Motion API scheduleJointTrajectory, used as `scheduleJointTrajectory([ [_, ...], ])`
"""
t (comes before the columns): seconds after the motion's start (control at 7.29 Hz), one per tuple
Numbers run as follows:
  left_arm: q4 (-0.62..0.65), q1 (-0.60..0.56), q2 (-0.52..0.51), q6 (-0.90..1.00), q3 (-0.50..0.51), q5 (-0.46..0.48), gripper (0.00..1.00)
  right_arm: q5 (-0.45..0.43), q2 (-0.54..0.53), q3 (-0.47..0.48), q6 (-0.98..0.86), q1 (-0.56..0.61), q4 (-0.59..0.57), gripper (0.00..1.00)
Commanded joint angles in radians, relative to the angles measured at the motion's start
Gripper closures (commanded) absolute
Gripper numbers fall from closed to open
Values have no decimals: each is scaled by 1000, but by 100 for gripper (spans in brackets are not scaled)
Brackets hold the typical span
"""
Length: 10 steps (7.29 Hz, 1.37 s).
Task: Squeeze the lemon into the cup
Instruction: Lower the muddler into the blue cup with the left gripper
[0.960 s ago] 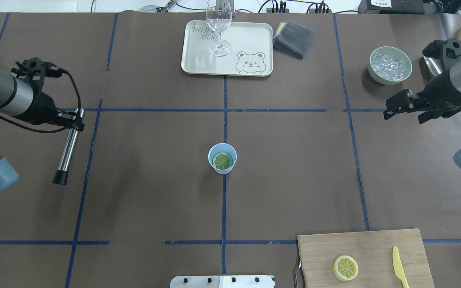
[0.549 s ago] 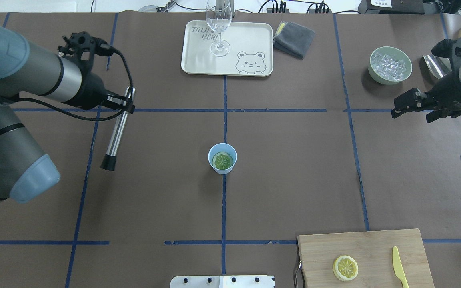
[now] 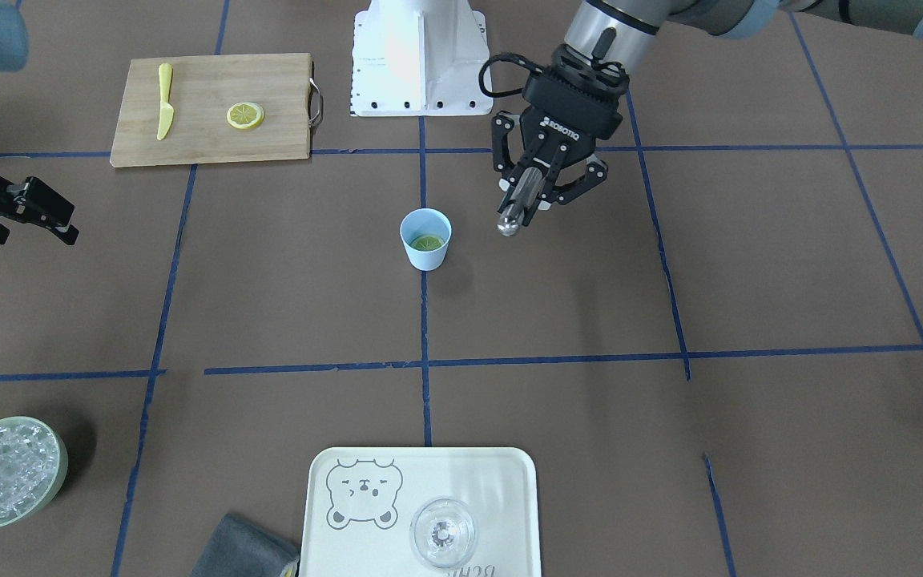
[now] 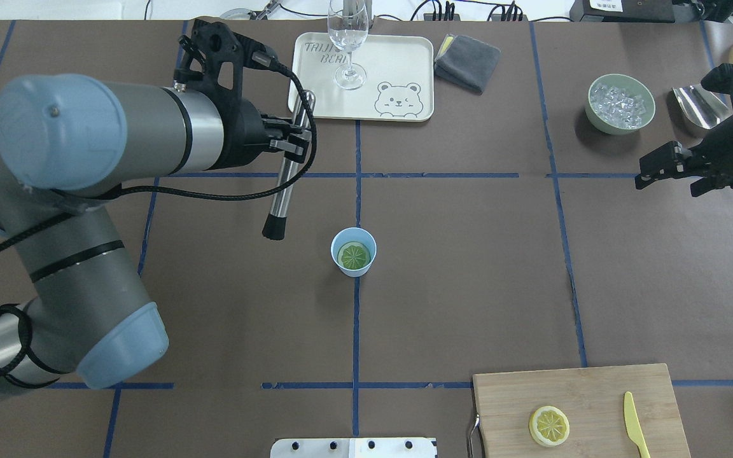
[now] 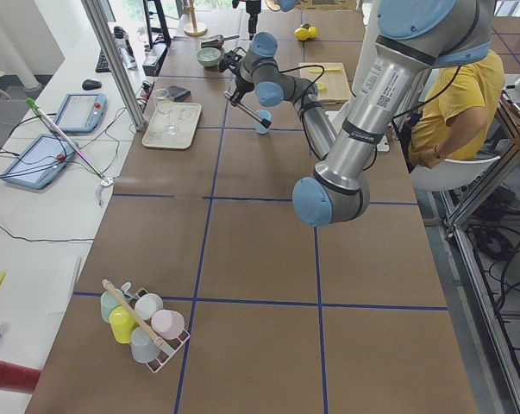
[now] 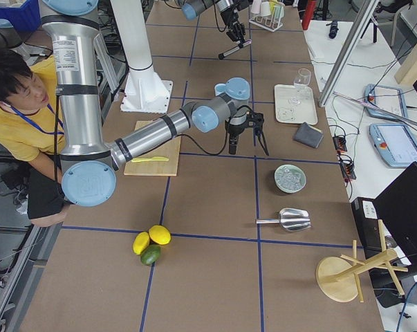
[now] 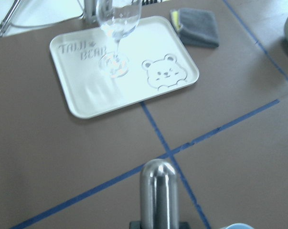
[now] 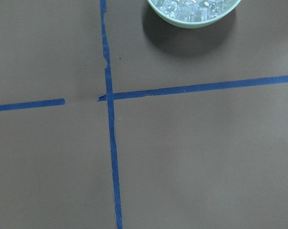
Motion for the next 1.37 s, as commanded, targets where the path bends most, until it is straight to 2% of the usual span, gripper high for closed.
scheduleJointTrajectory([
  [0.0, -280, 149, 4, 5, 77, 372, 100, 19, -11, 1, 1, 2, 0, 0],
  [0.14, -376, 245, 9, 9, 149, 545, 100, 29, -16, -1, 1, 3, 0, 0],
  [0.27, -460, 264, 9, 46, 201, 627, 100, 29, -25, 1, 1, 3, 0, 0],
  [0.41, -548, 272, 17, 104, 222, 669, 100, 29, -30, 1, 1, 5, 0, 0],
  [0.69, -581, 291, 6, 106, 254, 717, 100, 29, -30, 2, 4, 5, 0, 0],
  [1.23, -582, 326, -2, 104, 309, 725, 100, 29, -30, 2, 6, 5, 0, 0],
])
